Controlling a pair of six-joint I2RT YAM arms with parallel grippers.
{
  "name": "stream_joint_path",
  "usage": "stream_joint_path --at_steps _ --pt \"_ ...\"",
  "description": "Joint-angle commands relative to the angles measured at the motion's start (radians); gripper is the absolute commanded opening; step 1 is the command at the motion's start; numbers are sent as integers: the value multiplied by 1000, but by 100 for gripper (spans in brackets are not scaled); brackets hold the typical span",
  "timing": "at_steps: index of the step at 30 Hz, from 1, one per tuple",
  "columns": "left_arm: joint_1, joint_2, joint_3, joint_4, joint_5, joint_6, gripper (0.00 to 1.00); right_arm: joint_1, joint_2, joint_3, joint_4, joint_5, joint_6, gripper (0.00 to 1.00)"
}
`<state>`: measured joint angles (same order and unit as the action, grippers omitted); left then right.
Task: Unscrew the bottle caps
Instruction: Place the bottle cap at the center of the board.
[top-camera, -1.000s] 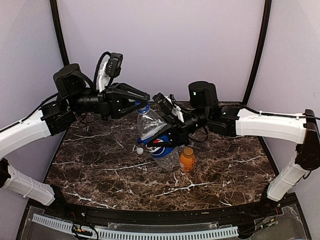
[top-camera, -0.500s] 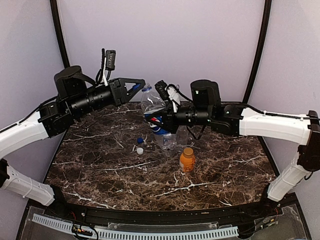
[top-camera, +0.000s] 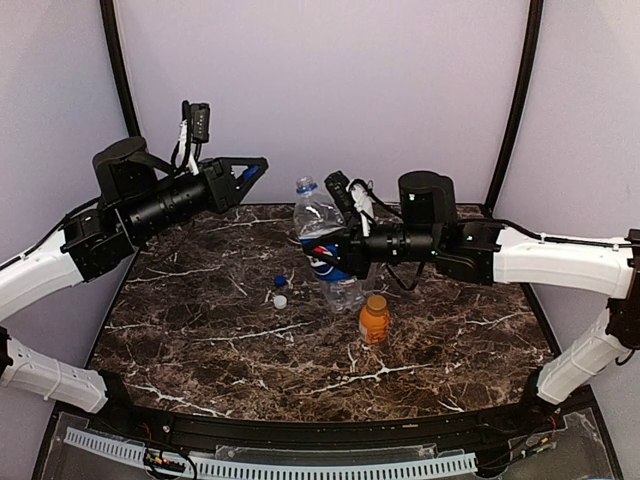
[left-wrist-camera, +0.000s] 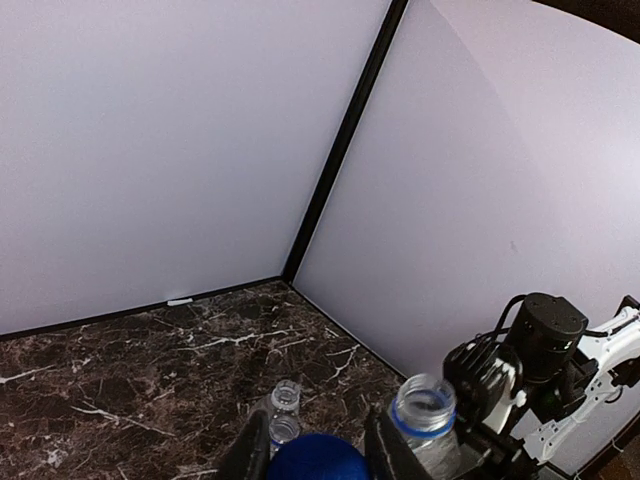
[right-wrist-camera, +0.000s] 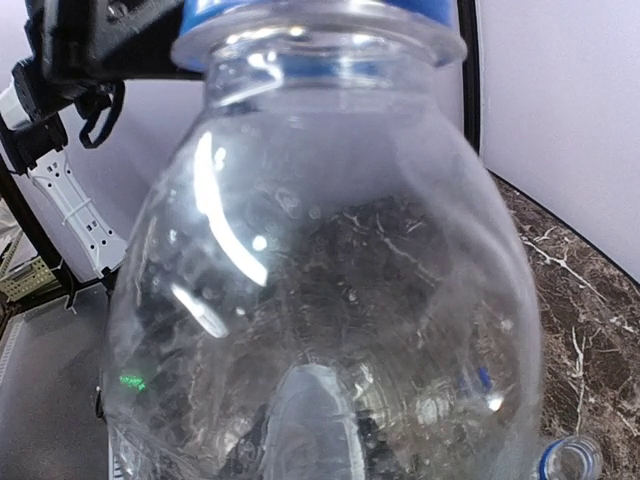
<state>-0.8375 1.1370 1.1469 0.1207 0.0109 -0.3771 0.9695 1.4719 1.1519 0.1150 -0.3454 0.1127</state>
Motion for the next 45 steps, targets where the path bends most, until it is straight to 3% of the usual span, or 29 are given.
stream_joint_path --at_steps 1,10,17,26,32,45 --pt "46 -65 -110 -40 -81 24 0 -55 -124 -56 104 -77 53 6" --pt "88 -51 -453 143 -154 -5 1 -77 -189 -81 72 -78 51 7" --pt "148 147 -593 379 -173 -51 1 -78 -184 -81 66 -90 55 7" --pt "185 461 -594 613 -172 -36 1 -81 -182 -82 53 -101 50 7" --pt "197 592 -580 680 -164 -33 2 -83 -180 -89 48 -99 49 7" --pt "204 675 -592 709 -165 -53 11 -84 -159 -82 41 -110 45 7"
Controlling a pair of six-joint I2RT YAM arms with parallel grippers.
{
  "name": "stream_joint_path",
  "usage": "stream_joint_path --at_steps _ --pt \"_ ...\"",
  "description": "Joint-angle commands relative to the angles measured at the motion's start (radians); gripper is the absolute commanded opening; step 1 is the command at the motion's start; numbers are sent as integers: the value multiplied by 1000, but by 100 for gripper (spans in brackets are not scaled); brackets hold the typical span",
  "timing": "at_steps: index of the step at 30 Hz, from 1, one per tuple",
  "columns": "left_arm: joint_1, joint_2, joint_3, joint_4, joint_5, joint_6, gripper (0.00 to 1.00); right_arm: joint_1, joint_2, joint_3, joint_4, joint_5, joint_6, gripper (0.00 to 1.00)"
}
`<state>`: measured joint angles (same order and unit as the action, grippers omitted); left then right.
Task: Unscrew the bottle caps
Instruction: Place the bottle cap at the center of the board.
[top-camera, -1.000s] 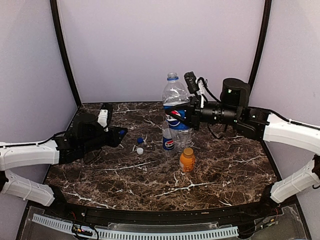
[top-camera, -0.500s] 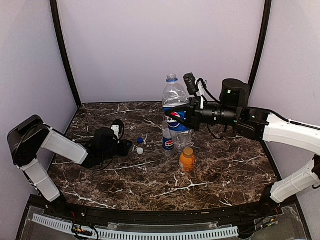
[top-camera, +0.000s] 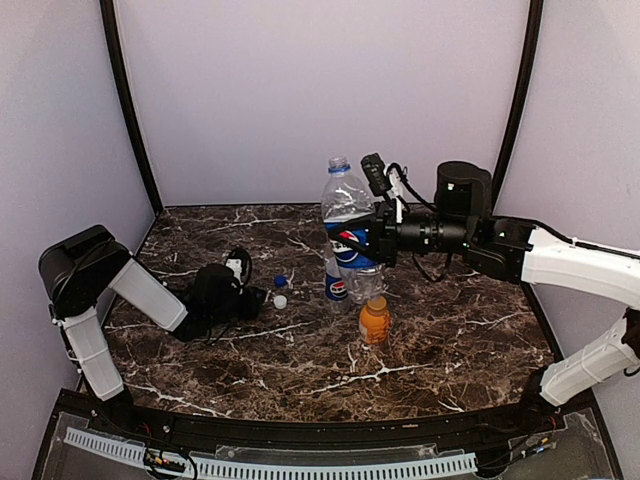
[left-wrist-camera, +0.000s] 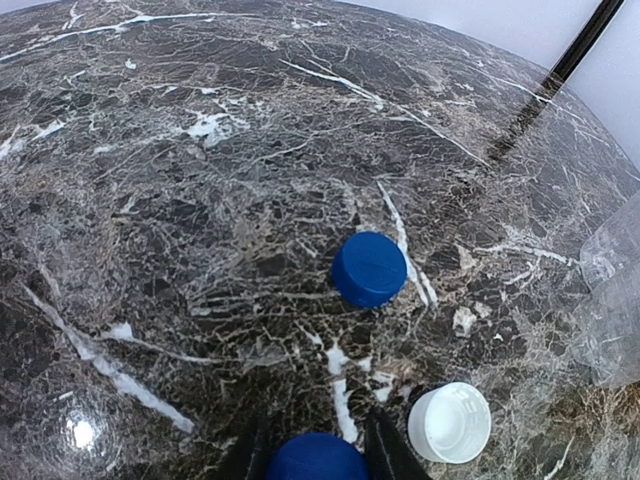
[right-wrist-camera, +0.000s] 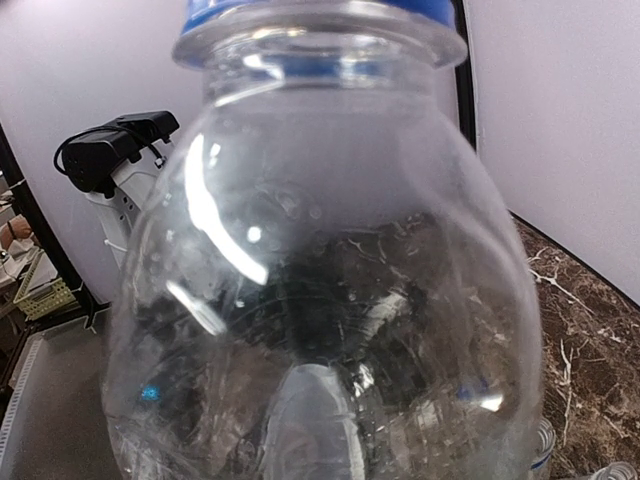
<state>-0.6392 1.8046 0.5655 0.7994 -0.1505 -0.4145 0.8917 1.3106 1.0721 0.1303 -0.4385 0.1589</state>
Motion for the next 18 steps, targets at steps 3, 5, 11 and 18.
stream_joint_path --at_steps 3,5,11,18 --pt "6 5 -24 34 -1 -33 15 -7 2 -2 20 -17 -2 7" --pt "6 -6 -35 41 4 -41 20 -8 2 -3 18 -16 -2 7" --pt "6 -114 -48 -22 16 -31 41 -7 5 -2 11 -17 -4 7" --pt "6 -200 -46 -104 28 -5 60 -7 12 3 6 -21 -4 7"
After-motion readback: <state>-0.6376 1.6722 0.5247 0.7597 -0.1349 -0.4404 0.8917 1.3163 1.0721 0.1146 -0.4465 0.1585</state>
